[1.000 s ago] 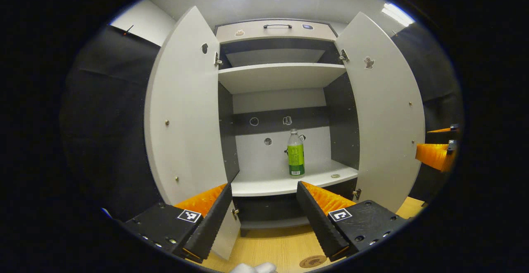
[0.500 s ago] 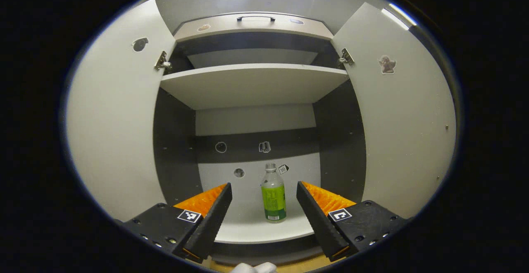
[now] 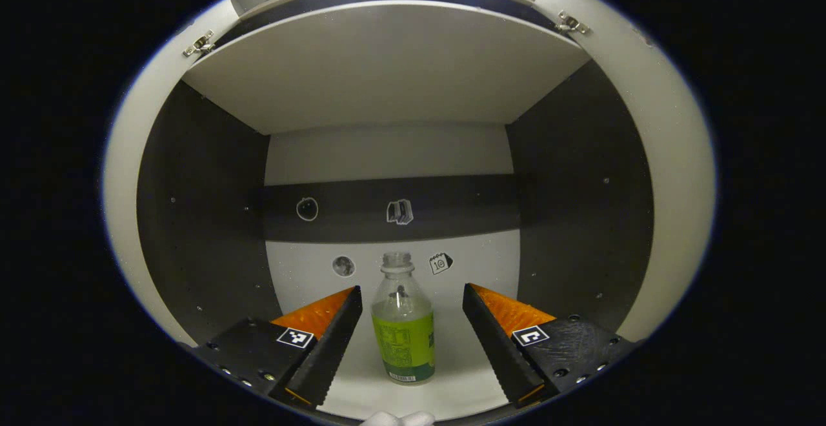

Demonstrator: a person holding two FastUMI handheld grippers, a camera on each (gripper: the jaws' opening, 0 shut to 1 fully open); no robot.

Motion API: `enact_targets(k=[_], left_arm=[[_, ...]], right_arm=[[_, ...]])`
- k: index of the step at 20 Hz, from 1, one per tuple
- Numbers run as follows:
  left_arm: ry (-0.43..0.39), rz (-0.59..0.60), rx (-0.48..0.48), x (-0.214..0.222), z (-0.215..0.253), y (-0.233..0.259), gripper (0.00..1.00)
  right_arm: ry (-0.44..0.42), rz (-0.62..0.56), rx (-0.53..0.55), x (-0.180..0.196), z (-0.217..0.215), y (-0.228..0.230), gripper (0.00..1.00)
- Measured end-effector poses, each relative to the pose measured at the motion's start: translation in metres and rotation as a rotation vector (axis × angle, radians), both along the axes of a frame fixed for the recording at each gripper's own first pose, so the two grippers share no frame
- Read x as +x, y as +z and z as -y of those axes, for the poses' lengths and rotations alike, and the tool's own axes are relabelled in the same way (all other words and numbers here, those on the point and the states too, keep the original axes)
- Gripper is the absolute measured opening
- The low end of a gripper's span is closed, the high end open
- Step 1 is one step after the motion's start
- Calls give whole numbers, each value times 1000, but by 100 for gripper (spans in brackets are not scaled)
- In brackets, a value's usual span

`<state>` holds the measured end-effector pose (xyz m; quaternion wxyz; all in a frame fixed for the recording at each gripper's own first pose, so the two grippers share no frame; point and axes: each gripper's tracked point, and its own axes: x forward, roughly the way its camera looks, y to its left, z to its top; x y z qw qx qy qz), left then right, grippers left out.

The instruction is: Grasp the bottle in the cabinet with the left hand and place it on the coaster, then close the right door with the right hand and the left door with the left hand.

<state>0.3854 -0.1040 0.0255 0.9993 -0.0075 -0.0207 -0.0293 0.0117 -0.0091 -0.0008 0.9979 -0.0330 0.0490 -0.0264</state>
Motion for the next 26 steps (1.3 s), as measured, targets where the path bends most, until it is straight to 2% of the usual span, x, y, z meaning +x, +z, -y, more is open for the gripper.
enact_targets(k=[5, 9, 10, 11, 12, 15, 16, 17, 19, 21, 23, 26], left_arm=[[52, -48, -12, 32, -6, -27, 96], [45, -115, -16, 46, -3, -51, 95], [49, -109, -13, 47, -5, -51, 83], [54, -108, -16, 47, -8, -48, 76], [64, -99, -26, 40, -12, -43, 73], [35, -23, -28, 12, -17, -12, 74], [29, 6, -16, -1, -18, -2, 70], [16, 26, -11, -15, -17, 7, 73], [-16, 56, -20, -47, -13, 13, 73], [-42, 60, -43, -85, -14, 11, 77], [-57, 54, -51, -127, -12, -2, 73], [-48, 61, -6, -183, -11, -36, 73]], right_arm=[[-21, -45, 9, -5, 12, -16, 82], [-21, -47, 14, -6, 14, -15, 82], [-19, -43, 15, -6, 14, -14, 82], [-20, -44, 13, -5, 14, -15, 82], [-17, -43, 13, -6, 14, -15, 82], [-7, -48, 20, -6, 12, -18, 82], [-3, -50, 22, -7, 12, -18, 82], [1, -53, 23, -8, 11, -19, 82], [12, -55, 24, -9, 8, -21, 82], [23, -53, 23, -12, 6, -20, 82], [42, -44, 32, -15, 2, -20, 82], [46, -54, 21, -18, 4, -28, 82]])
